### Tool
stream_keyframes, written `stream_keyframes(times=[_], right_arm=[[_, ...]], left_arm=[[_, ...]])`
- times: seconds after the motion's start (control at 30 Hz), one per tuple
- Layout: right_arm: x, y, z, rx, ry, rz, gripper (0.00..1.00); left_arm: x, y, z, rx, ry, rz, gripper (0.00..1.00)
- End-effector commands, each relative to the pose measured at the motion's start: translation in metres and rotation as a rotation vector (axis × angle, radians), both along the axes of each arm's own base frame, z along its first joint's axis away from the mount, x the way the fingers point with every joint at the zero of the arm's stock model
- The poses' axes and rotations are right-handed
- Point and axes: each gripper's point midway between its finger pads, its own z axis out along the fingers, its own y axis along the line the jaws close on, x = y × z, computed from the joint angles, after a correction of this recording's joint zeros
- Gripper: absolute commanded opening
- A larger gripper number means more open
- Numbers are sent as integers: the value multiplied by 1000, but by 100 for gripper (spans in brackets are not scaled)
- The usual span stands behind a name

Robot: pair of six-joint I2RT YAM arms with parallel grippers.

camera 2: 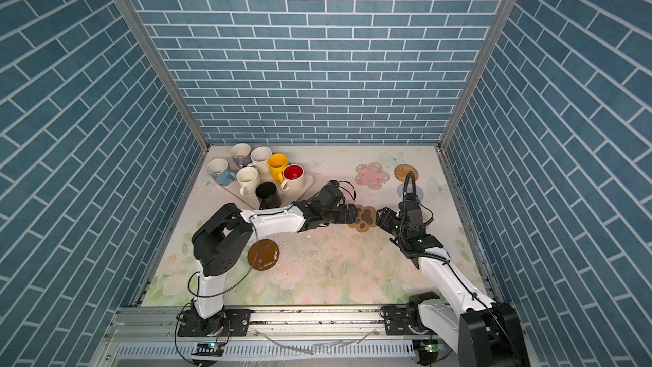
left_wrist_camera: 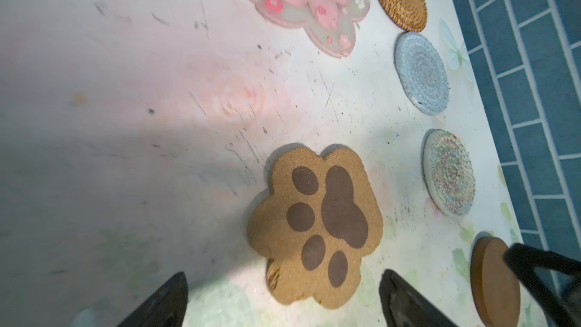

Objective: Place cups on coasters
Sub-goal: Move the coaster to the center of the table, then move the coaster to the middle-right of the table.

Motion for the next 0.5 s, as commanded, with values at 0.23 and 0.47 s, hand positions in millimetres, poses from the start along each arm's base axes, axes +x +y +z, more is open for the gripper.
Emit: stream_keyframes(times=[0.23,0.47], right_arm=[[-24,24,-30,-201,151,-1,65],[-29,54,-39,-374,182,45,66]], left_arm=[[-30,100,62,193,-184,43,99],[-66,164,53,247,-209,105,99]])
